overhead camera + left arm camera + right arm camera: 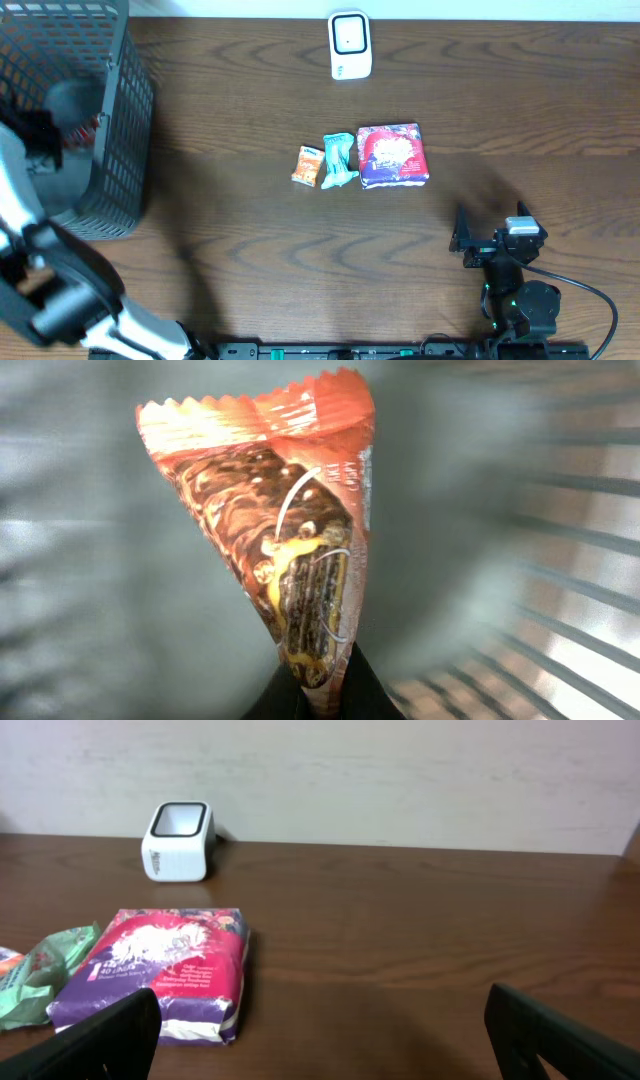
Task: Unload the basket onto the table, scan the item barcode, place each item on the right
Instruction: 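Carry the TOP bar to the scanner and hold it beneath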
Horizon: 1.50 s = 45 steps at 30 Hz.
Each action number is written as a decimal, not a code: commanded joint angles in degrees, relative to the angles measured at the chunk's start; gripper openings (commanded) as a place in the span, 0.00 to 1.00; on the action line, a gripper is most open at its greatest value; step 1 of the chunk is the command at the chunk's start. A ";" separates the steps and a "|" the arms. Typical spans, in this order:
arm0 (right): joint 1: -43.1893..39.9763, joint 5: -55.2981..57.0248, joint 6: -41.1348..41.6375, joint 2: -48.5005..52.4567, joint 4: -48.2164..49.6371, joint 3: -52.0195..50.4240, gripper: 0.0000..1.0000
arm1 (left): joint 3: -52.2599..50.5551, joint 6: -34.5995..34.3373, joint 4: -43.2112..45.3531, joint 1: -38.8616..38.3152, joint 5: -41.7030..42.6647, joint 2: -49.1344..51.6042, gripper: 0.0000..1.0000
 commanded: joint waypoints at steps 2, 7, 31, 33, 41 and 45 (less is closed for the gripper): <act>-0.24 0.28 0.79 -0.07 -0.22 -0.09 0.99 | 0.37 0.35 2.14 0.13 5.20 -11.21 0.07; -0.24 0.28 0.79 -0.07 -0.22 -0.09 0.99 | 0.37 1.11 2.58 -0.35 9.55 -21.55 0.07; -0.24 0.28 0.79 -0.04 -0.22 -0.09 0.99 | 0.33 53.99 -1.31 -54.64 -0.70 -14.34 0.07; -0.24 0.28 0.79 -0.07 -0.22 -0.09 0.99 | 0.33 53.96 -2.10 -55.74 -3.96 -11.67 0.08; -0.24 0.28 0.79 -0.07 -0.22 -0.09 0.99 | 0.33 53.92 -4.68 -56.37 -4.50 -0.26 0.07; -0.24 0.31 0.79 -0.07 -0.22 -0.09 0.99 | 0.33 53.83 -6.27 -56.39 -4.50 5.05 0.07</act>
